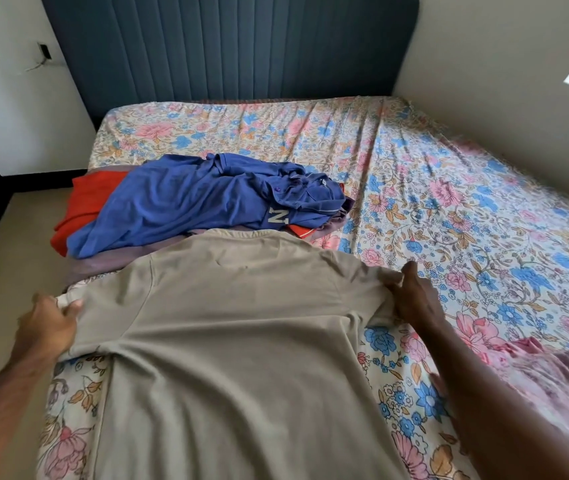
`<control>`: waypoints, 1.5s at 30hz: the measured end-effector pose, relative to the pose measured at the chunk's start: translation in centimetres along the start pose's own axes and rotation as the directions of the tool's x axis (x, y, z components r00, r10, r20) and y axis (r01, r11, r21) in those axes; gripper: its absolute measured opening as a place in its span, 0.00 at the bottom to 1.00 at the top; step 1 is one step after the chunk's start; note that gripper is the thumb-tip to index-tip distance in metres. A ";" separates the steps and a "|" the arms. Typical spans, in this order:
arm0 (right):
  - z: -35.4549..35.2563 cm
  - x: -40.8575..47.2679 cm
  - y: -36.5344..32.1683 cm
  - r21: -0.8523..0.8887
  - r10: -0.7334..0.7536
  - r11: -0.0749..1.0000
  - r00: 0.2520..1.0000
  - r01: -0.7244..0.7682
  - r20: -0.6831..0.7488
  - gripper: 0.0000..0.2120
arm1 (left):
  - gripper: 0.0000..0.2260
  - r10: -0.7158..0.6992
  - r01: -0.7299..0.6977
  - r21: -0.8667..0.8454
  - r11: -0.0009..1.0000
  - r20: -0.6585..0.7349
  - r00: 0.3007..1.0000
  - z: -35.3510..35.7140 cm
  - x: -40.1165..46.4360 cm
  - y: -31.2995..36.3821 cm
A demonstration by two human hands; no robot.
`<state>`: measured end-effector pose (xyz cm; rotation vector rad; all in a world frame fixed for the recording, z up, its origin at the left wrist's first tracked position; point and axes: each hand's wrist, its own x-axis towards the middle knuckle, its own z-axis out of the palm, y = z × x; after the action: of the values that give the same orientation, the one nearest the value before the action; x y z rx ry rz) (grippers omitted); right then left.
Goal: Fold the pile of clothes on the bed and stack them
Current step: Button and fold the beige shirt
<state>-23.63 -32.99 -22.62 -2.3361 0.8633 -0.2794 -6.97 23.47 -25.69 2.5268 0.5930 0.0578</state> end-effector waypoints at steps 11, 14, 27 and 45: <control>5.8 3.4 -9.4 -0.389 -0.363 0.855 0.932 0.342 0.022 0.12 | 0.12 0.614 -0.599 0.177 0.781 -0.045 0.788 3.0 -1.1 7.3; 9.0 4.2 -11.6 -0.368 -0.275 0.872 0.944 0.324 0.180 0.18 | 0.11 0.641 -0.633 0.161 0.758 0.000 0.768 5.3 -0.5 10.0; 13.3 6.7 -11.2 -0.395 -0.517 0.804 0.851 0.445 -0.095 0.09 | 0.09 0.764 -0.731 0.222 0.645 -0.200 0.613 8.7 3.0 10.6; 14.7 10.5 -12.7 -0.390 -0.386 0.831 0.916 0.397 0.109 0.11 | 0.19 0.765 -0.683 0.363 0.634 -0.163 0.624 9.0 4.9 11.5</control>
<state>-3.30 -25.15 -26.40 -2.8995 0.4433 -0.2547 3.50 12.31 -27.86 2.8768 -0.4233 0.7268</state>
